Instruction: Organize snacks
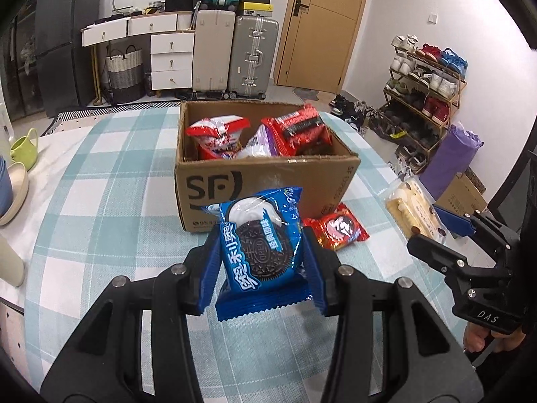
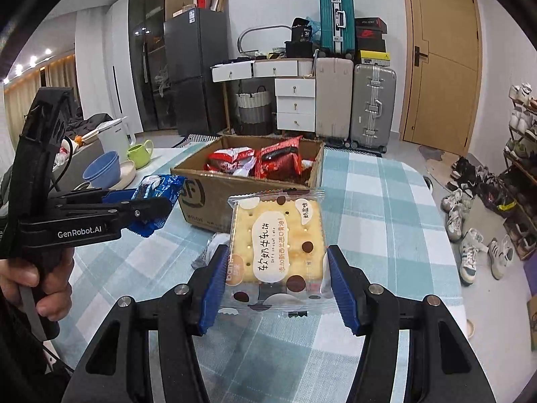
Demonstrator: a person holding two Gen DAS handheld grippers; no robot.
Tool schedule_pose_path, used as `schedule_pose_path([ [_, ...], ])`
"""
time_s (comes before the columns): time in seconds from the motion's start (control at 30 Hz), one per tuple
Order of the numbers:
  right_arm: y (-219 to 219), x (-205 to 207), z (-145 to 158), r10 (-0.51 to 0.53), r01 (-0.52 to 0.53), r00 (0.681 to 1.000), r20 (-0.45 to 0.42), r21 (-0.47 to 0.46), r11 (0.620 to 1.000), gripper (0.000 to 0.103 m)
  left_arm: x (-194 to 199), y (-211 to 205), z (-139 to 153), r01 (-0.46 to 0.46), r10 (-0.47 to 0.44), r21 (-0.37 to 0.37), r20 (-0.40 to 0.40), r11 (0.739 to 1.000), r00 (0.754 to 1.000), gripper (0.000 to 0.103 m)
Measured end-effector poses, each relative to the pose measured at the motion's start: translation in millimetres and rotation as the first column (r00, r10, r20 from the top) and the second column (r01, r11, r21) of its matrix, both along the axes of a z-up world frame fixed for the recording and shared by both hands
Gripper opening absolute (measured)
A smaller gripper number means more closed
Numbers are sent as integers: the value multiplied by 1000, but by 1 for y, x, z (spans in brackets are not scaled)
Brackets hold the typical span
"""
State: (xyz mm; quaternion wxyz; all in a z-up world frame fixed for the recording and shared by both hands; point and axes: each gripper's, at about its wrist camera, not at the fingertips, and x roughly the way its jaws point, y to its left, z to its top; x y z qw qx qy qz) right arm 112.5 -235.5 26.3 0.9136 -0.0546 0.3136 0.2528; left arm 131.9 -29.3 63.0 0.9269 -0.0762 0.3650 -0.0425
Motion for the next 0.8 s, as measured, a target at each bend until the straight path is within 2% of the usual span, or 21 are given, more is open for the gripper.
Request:
schedule_pose_path([
  [0.57, 16, 54, 27, 5, -7, 999, 41, 54, 999, 59, 35, 20, 38, -36, 33, 33, 73, 999, 997, 42],
  [0.8, 22, 78, 29, 9, -9, 1000, 9, 93, 996, 59, 57, 27, 43, -52, 49, 41, 80, 998, 996, 42],
])
